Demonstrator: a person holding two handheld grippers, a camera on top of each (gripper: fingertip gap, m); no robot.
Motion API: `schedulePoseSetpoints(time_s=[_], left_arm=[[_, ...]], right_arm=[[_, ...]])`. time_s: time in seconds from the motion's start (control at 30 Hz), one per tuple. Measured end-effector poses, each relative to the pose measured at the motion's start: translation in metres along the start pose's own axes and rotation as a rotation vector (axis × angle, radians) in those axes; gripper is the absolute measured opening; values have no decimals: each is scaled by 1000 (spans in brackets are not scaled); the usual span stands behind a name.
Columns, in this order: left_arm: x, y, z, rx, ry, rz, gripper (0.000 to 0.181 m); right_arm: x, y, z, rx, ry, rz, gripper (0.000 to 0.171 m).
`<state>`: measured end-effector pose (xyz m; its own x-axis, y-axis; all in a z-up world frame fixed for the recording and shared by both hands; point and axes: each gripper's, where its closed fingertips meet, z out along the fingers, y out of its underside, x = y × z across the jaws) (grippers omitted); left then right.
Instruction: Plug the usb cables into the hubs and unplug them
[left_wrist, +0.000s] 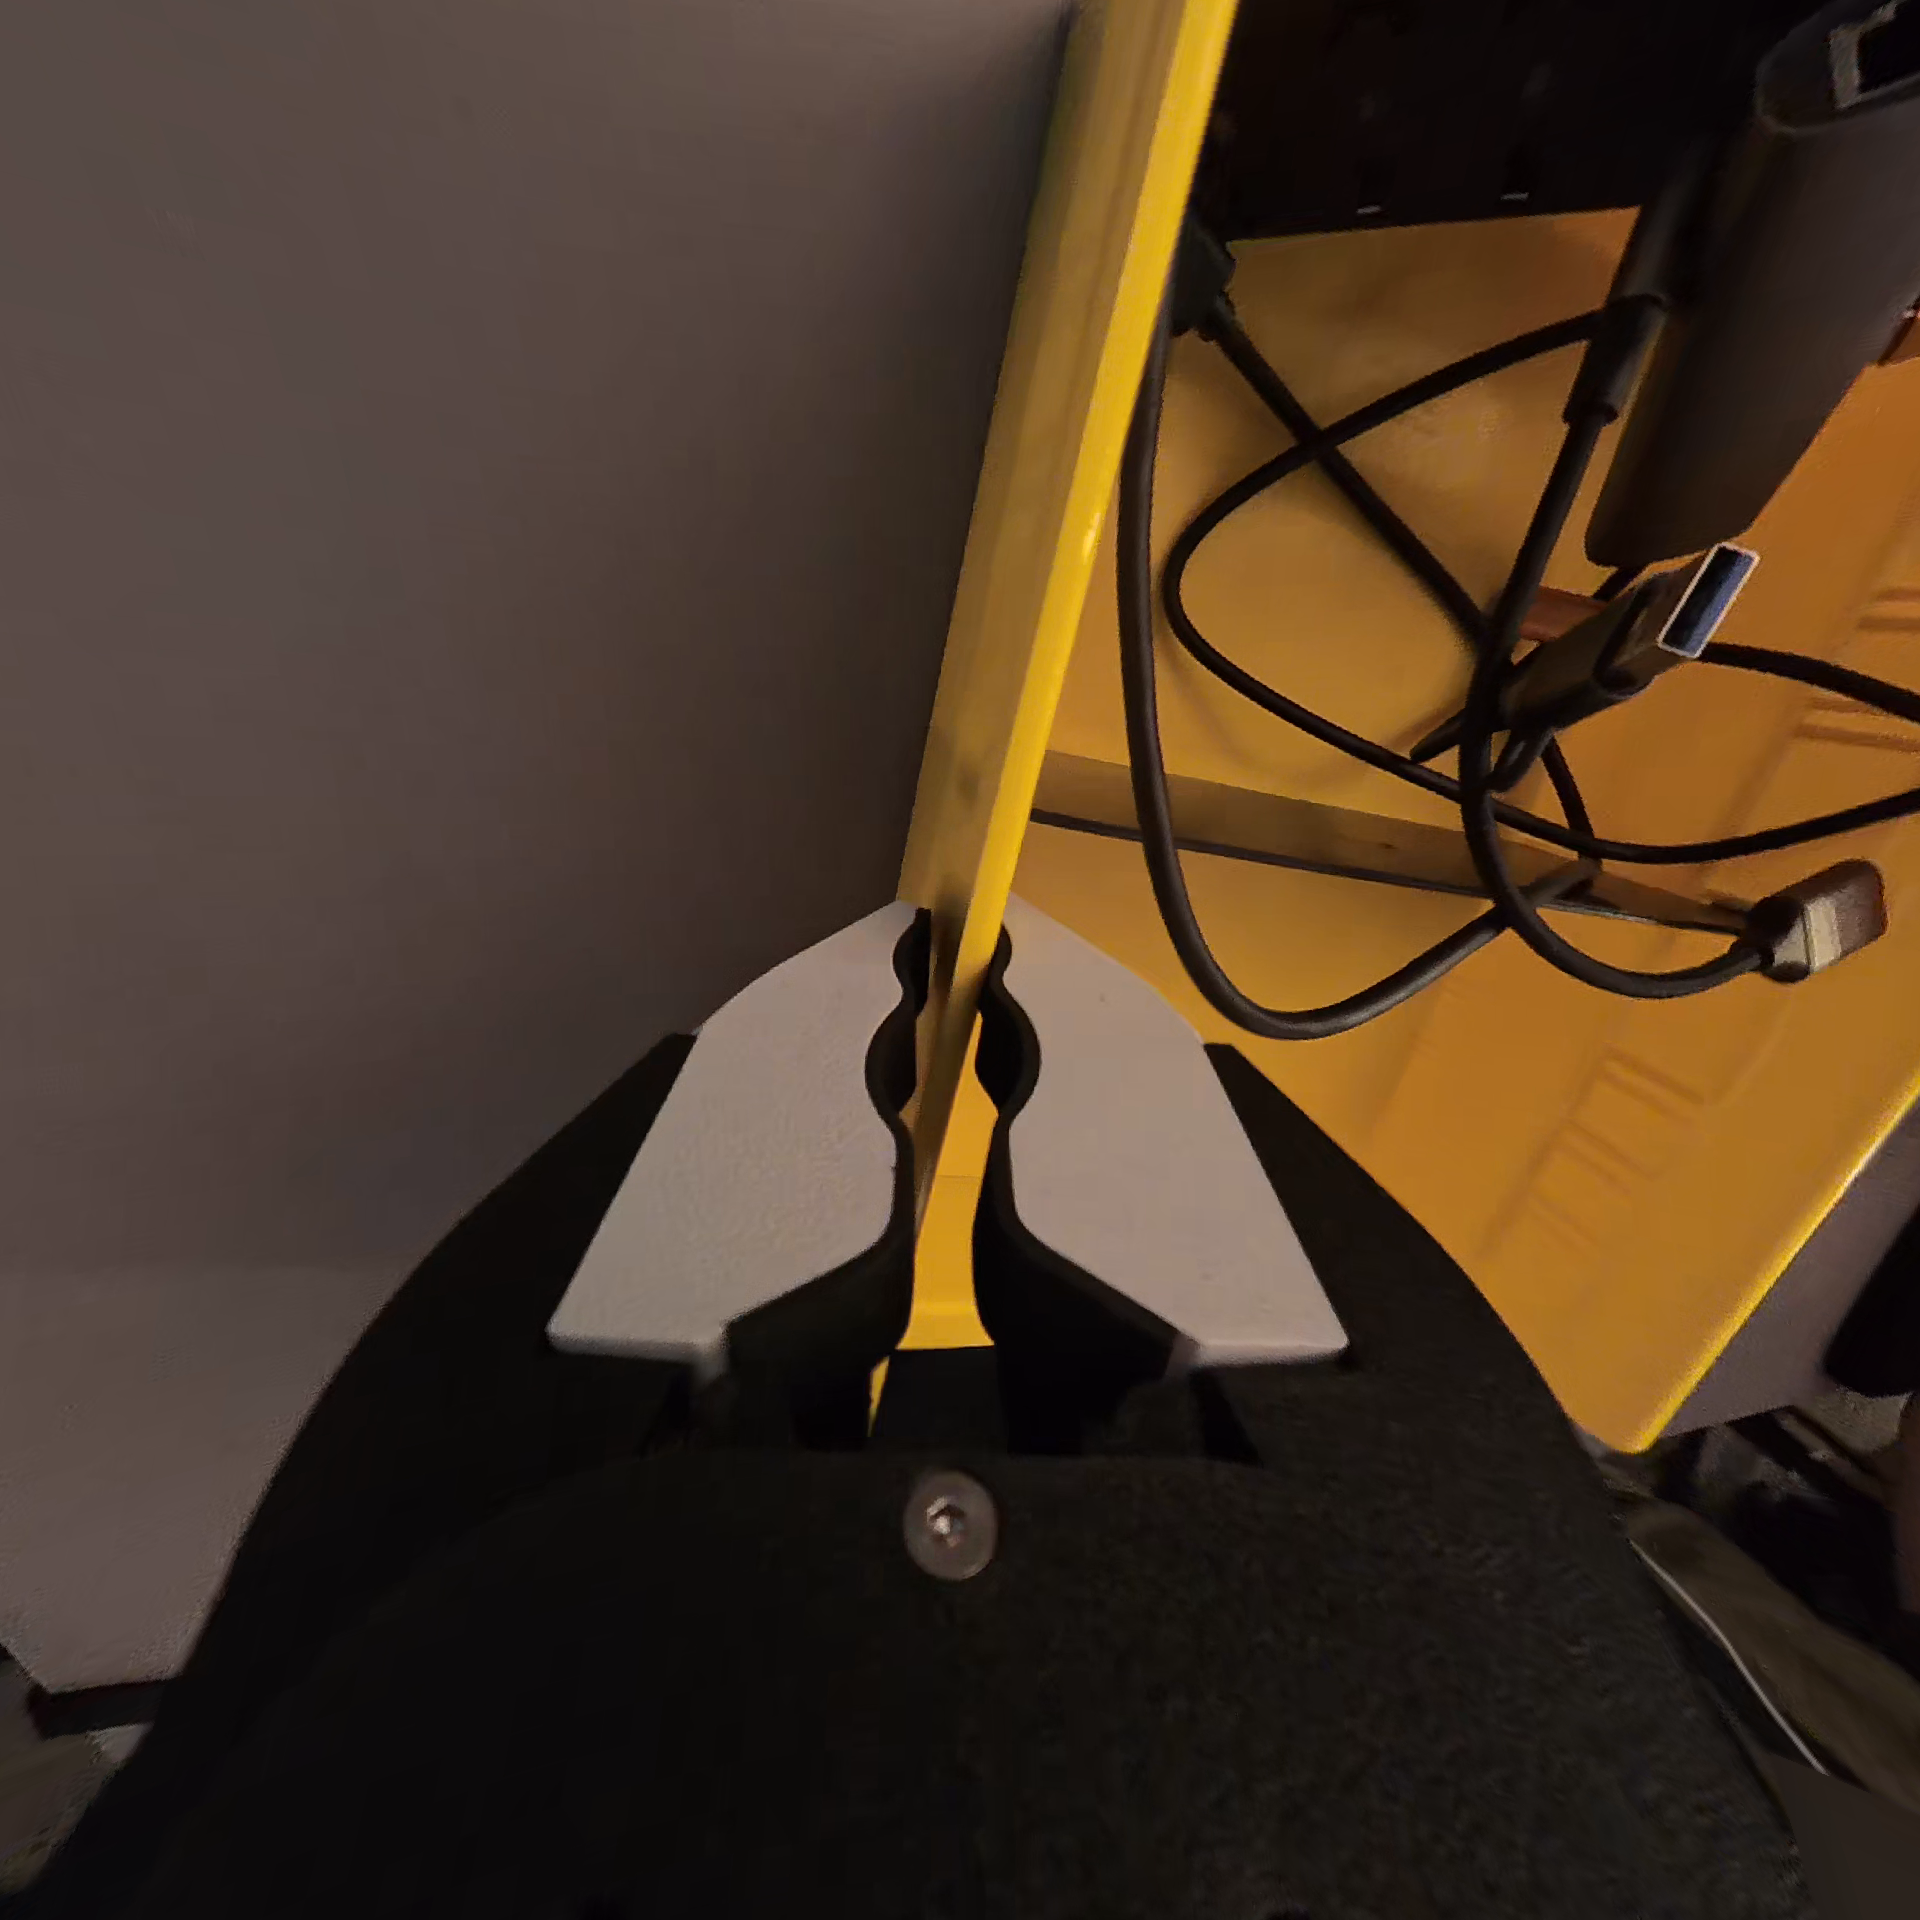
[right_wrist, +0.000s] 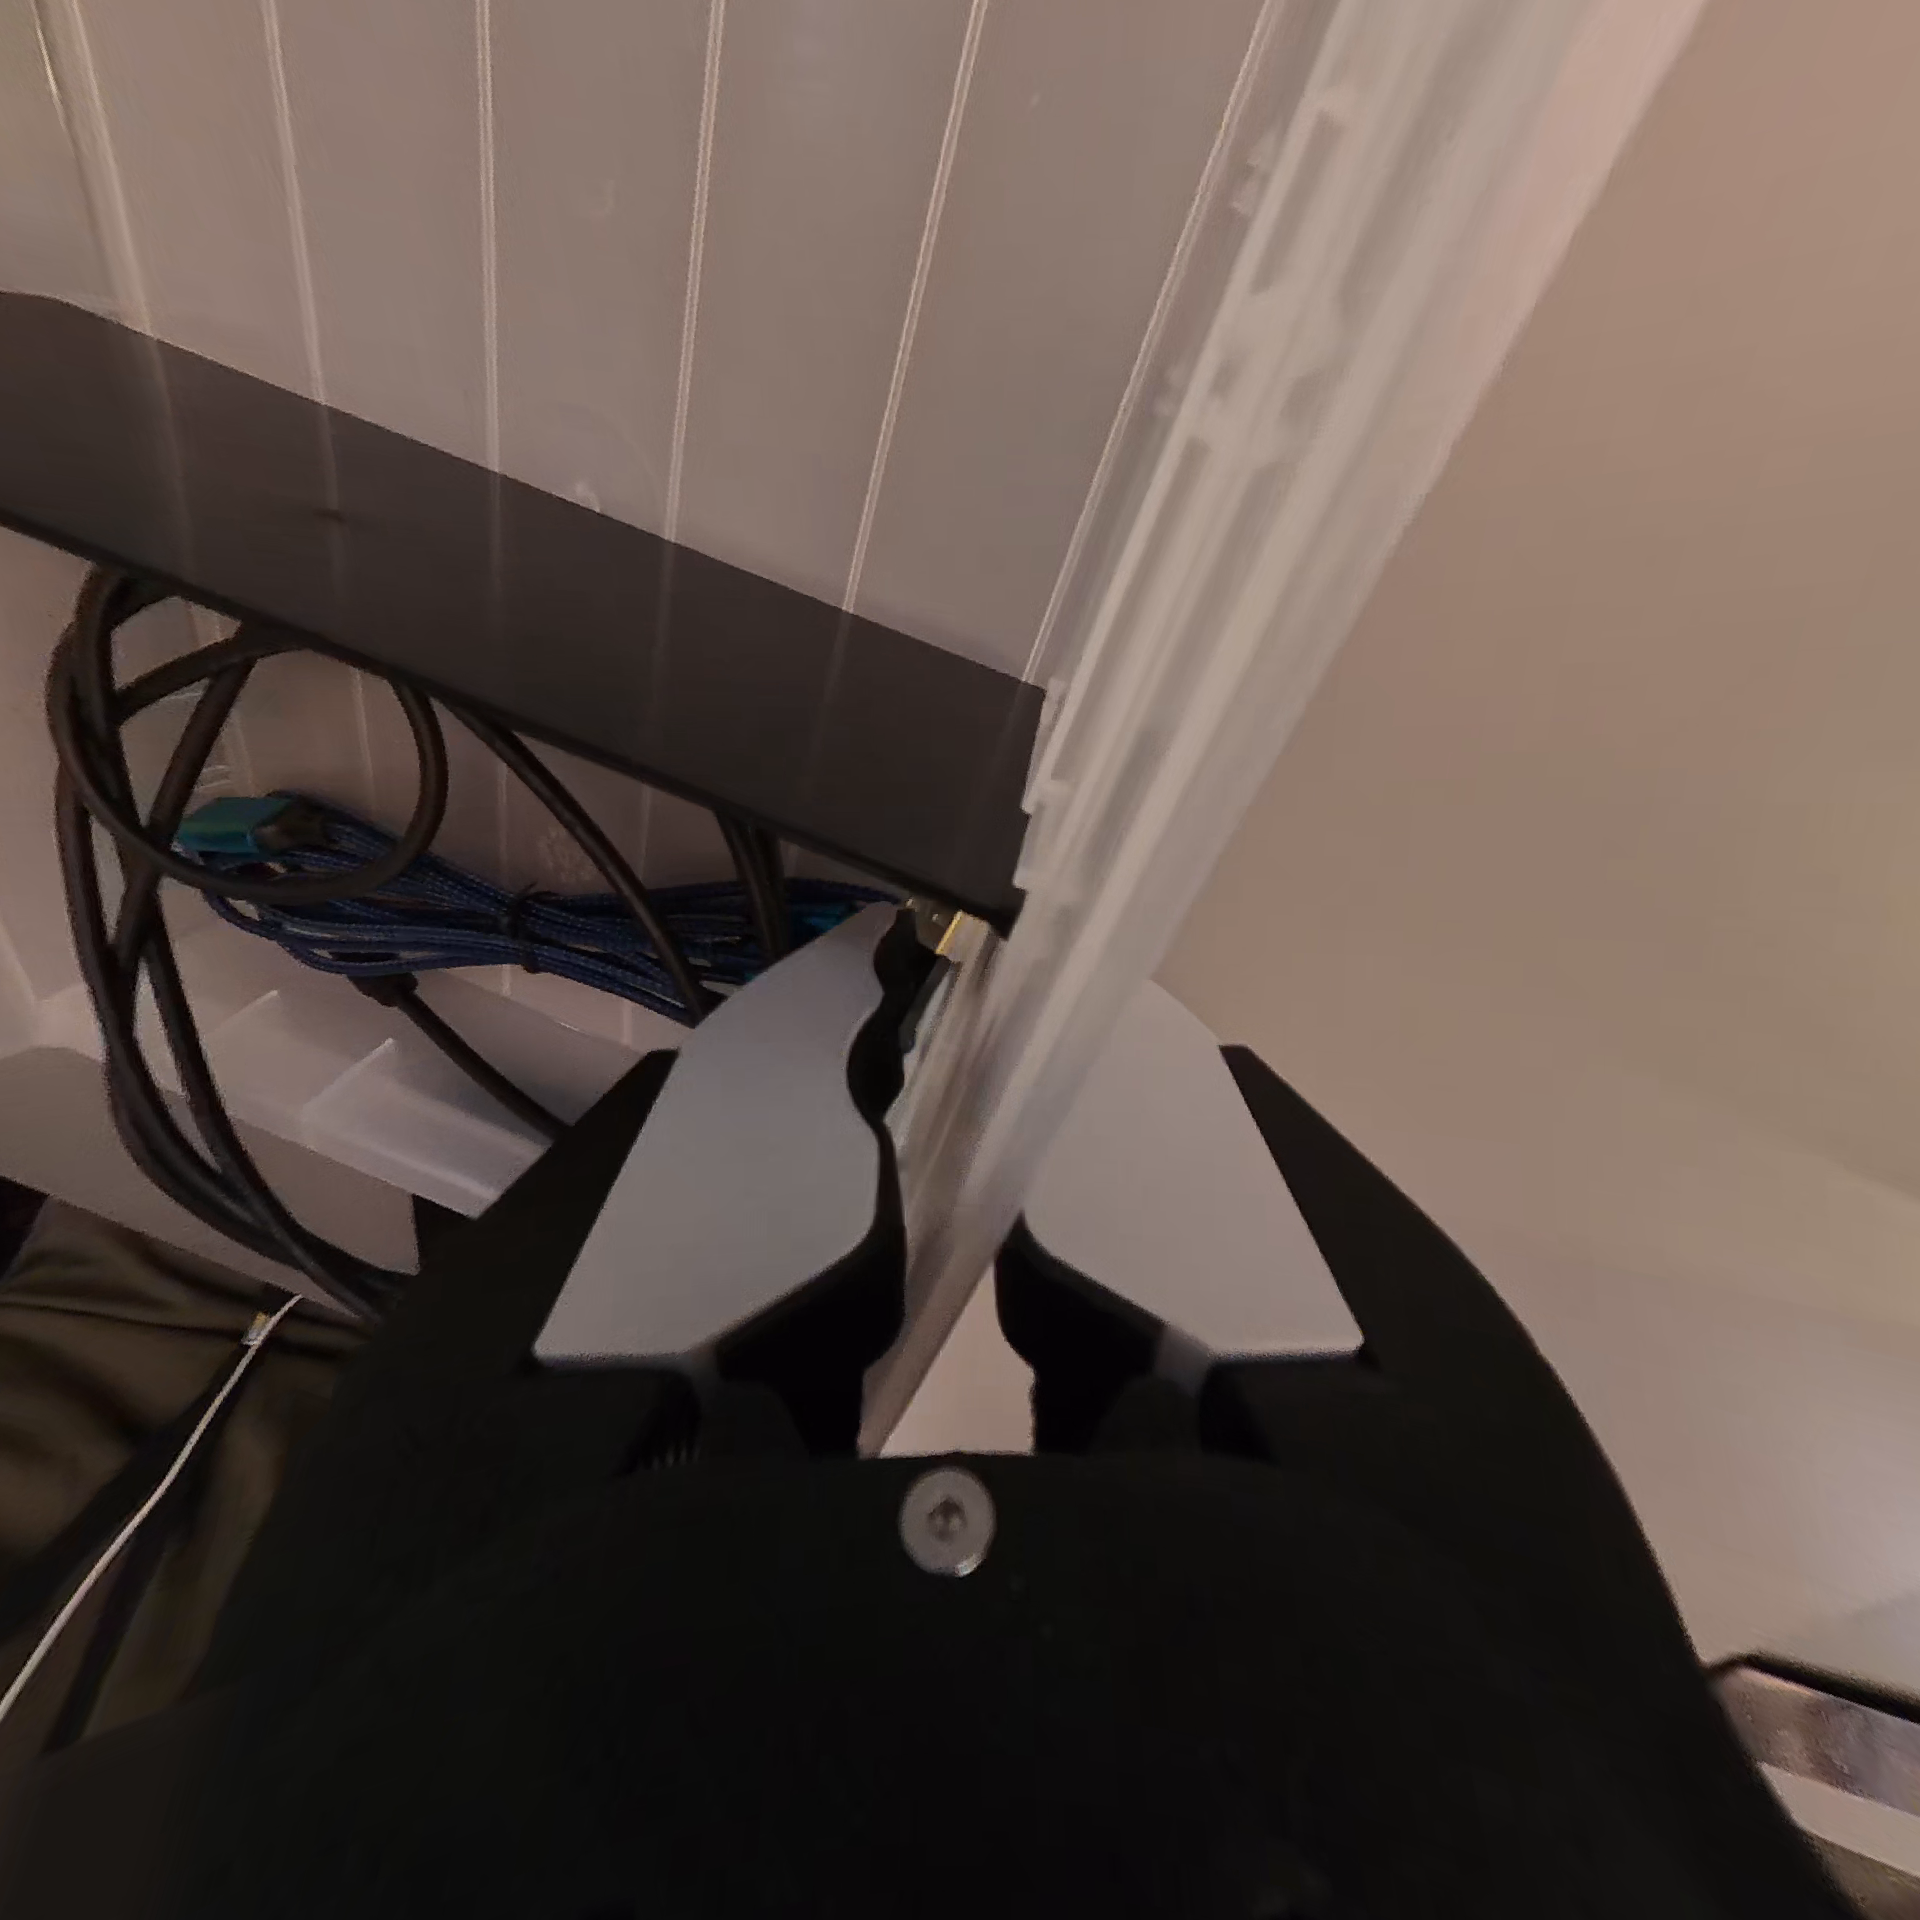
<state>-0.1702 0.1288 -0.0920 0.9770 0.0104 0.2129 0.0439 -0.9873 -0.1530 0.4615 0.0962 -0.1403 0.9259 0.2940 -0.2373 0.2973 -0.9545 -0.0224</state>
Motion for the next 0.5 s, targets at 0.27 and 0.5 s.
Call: schedulePoseSetpoints(time_s=[0.27, 0.5], left_arm=[[-38, 14, -11, 37, 13, -84, 4], [-50, 18, -15, 54, 8, -71, 4]], right_arm=[[1, 6, -1, 5, -42, 49, 18], [11, 14, -3, 3, -16, 87, 15]])
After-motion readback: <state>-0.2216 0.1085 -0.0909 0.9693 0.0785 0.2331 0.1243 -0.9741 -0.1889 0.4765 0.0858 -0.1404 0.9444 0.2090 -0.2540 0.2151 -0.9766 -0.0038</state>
